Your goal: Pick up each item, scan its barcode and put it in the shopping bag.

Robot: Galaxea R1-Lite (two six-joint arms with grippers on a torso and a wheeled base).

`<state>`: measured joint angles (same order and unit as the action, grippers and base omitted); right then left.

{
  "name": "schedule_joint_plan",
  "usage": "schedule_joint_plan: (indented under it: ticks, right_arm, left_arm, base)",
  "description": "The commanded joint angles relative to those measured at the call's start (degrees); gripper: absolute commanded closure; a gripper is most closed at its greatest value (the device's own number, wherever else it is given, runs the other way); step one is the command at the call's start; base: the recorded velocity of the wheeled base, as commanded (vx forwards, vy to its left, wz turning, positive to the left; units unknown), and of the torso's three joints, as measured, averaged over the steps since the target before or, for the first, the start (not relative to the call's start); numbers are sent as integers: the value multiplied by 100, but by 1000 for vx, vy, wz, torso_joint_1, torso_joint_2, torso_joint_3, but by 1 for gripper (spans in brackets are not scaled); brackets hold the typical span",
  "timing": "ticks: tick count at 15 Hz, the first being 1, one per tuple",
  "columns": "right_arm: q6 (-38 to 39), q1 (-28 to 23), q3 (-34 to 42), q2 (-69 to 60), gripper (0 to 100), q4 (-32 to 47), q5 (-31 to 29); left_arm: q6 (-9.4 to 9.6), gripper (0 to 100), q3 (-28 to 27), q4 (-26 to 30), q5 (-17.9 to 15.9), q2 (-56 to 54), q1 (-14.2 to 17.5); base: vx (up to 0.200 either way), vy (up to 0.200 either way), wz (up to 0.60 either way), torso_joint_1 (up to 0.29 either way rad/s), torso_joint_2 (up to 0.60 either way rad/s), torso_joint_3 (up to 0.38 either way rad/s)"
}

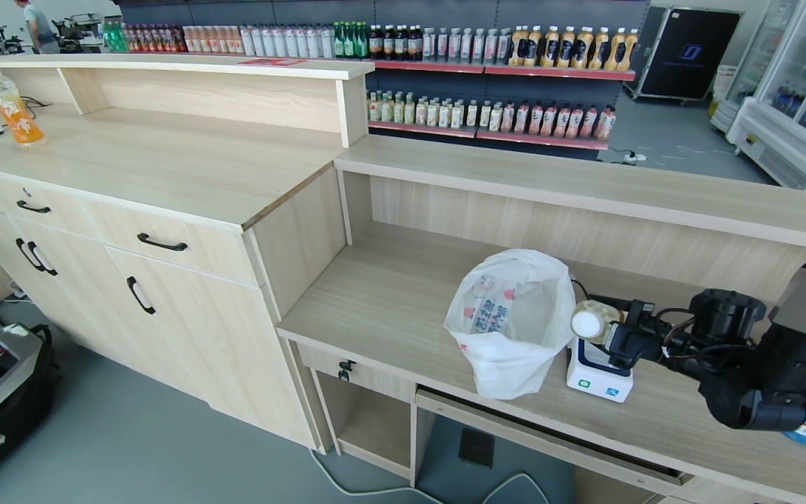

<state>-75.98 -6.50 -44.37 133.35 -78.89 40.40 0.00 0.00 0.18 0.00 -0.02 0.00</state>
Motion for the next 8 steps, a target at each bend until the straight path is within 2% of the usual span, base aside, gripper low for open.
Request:
schedule_joint_plan:
  ticks: [1,8]
  right_arm:
    - [22,43,-159,121,100,-4,3]
    - [22,43,-177,200,100,-4,3]
  left_arm:
    - [0,0,0,-1,0,2,0]
    - [0,0,0,-1,0,2,0]
  base:
    - [0,0,0,0,0,0]
    - [0,0,0,0,0,0]
